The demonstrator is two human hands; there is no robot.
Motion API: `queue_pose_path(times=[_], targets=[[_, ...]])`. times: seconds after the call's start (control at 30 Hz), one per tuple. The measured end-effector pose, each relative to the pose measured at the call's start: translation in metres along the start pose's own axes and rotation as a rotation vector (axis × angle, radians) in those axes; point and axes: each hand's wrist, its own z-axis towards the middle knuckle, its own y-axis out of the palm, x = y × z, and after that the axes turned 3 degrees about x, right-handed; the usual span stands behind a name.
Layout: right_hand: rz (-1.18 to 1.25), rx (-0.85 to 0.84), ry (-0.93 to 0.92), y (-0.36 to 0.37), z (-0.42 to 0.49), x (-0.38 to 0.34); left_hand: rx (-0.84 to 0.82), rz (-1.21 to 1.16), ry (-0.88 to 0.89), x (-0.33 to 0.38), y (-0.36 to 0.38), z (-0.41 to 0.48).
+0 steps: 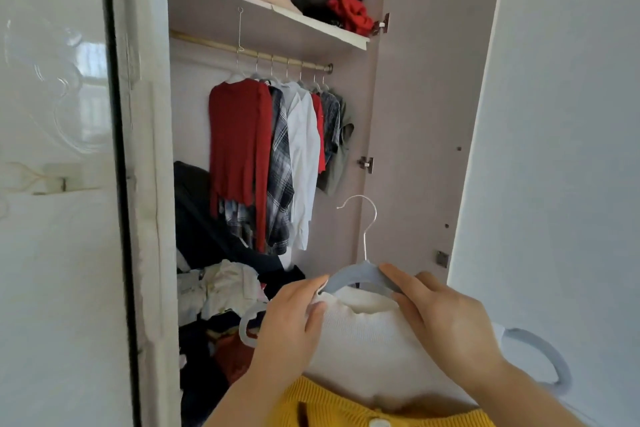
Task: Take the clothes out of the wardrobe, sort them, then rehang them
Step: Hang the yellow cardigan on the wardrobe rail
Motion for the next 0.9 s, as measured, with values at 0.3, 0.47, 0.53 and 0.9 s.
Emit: queue_pose_path(times=[0.3, 0.47, 0.53, 0.9], targets=[[0.075, -0.095, -0.029, 0.118, 0.150, 0.017, 0.108, 0.050, -0.081, -0.088, 0.040, 0.140], [0.184, -0.083, -0.140, 0.190, 0.239, 0.008, 0.206, 0.133, -0.171, -0.151, 0.046, 0.213], [0.221, -0.076, -0.169, 0.222, 0.274, 0.002, 0.249, 0.165, -0.215, -0.176, 0.046, 0.240], [0.392, 0.034, -0.349, 0.316, 0.503, -0.055, 0.452, 0.333, -0.271, -0.266, -0.007, 0.397]])
